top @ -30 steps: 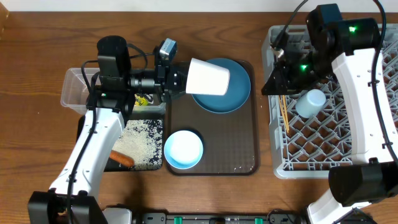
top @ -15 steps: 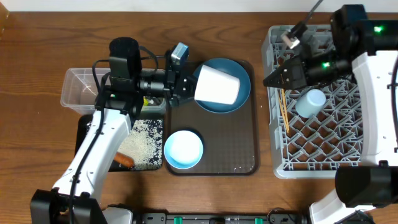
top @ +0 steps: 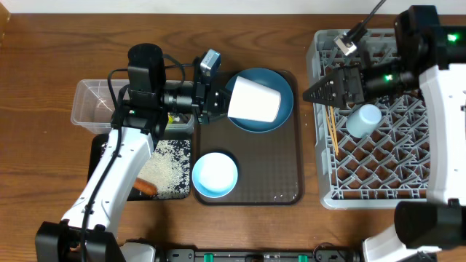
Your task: Sort waste into correct bins and load items into the dishwasher rack
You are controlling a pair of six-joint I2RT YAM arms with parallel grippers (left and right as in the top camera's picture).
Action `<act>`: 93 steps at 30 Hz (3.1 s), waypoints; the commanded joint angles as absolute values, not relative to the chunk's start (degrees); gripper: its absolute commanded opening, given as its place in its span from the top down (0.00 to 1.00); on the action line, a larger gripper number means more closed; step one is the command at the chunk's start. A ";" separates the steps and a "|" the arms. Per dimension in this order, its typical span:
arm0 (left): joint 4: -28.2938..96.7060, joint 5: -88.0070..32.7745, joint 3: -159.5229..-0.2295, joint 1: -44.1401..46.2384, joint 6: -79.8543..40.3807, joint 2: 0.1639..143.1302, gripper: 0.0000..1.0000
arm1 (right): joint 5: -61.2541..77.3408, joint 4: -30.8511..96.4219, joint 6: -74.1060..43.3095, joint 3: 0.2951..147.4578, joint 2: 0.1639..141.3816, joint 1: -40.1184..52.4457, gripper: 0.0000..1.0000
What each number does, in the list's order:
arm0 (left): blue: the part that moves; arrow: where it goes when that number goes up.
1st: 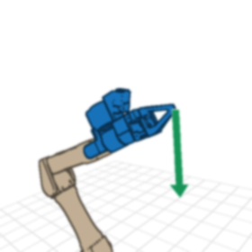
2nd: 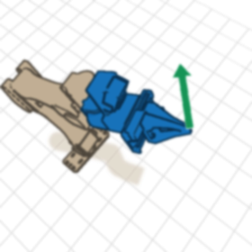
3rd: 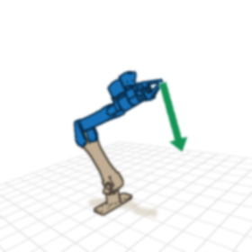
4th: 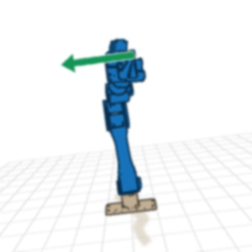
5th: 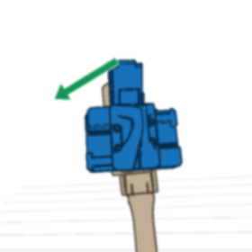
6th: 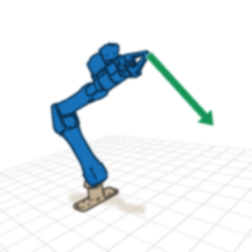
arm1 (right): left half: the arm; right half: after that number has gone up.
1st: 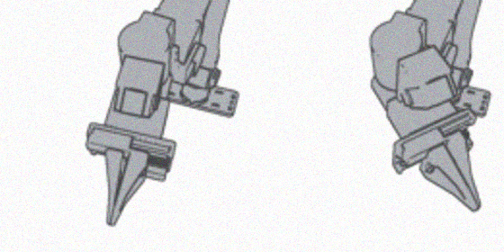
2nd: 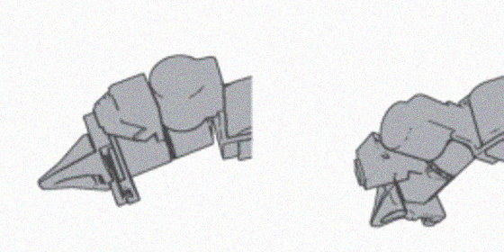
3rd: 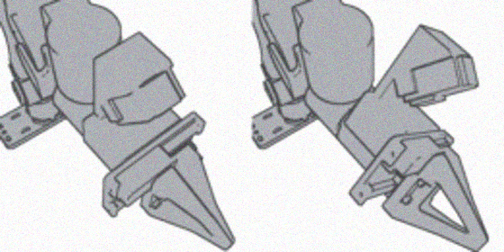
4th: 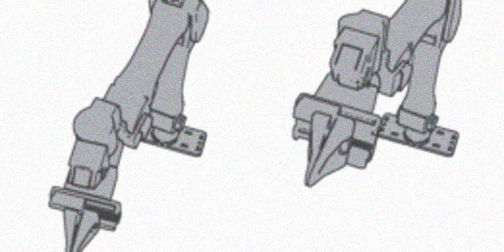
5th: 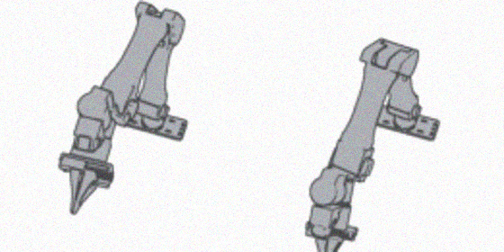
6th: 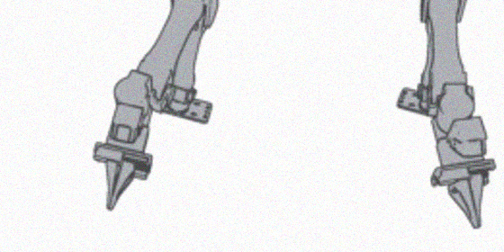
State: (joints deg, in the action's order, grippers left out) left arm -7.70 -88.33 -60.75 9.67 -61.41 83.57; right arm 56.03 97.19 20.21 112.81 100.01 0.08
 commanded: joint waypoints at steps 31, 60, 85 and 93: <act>-12.62 -90.00 -60.07 16.21 -66.78 83.46 0.93 | 54.83 95.64 24.56 111.57 92.62 14.90 0.04; -12.99 -89.93 -60.07 16.21 -66.70 83.44 0.86 | 57.23 92.58 24.49 109.58 92.62 16.58 0.27; -15.79 -88.97 -60.05 16.21 -66.74 83.44 0.94 | 57.21 91.18 24.47 107.11 92.62 17.34 0.42; -15.79 -89.17 -60.07 16.21 -66.70 83.44 0.92 | 57.23 90.17 24.08 107.13 92.62 17.32 0.49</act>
State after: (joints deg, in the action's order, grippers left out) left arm -15.62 -88.33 -60.45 15.77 -66.67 83.57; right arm 55.20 90.83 24.10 107.15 92.53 16.69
